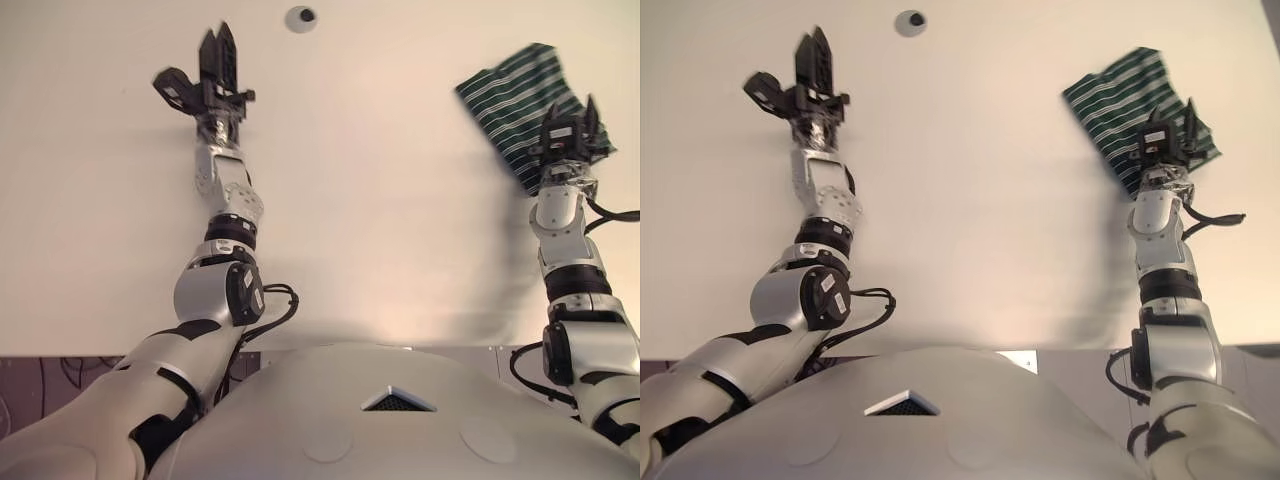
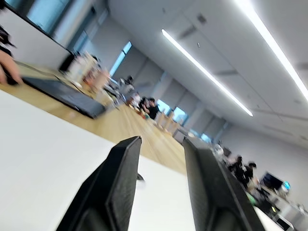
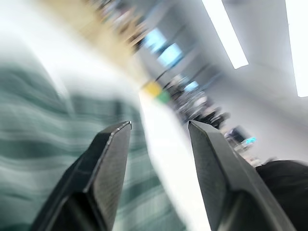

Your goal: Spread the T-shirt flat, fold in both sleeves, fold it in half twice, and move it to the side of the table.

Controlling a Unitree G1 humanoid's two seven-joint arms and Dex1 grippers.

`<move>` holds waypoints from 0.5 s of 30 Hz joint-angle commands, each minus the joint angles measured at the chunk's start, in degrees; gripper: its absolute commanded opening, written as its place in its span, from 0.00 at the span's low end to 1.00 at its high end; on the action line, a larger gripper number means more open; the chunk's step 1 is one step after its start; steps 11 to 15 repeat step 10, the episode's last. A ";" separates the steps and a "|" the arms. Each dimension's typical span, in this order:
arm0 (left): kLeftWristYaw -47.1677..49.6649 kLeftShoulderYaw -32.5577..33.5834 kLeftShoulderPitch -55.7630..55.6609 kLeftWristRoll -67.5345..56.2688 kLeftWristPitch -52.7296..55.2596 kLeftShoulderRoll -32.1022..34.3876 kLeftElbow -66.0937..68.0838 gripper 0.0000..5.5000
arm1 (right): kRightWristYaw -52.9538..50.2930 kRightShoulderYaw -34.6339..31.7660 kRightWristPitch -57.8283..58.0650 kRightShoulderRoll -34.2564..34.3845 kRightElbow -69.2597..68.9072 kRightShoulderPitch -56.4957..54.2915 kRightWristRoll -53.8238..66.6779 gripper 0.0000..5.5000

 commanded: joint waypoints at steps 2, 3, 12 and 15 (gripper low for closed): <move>11.54 -1.28 -2.76 9.94 -7.39 3.05 5.76 0.28 | -12.21 2.79 -12.70 3.86 -4.69 -2.98 -10.93 0.39; 12.36 -1.71 -2.57 11.71 -8.88 3.50 6.32 0.28 | -14.77 4.40 -15.18 4.72 -2.82 -3.75 -13.73 0.39; 16.95 -5.29 3.32 22.83 -20.71 6.26 6.27 0.28 | -26.77 13.68 -25.66 9.94 13.67 -7.24 -24.23 0.39; 16.95 -5.29 3.32 22.83 -20.71 6.26 6.27 0.28 | -26.77 13.68 -25.66 9.94 13.67 -7.24 -24.23 0.39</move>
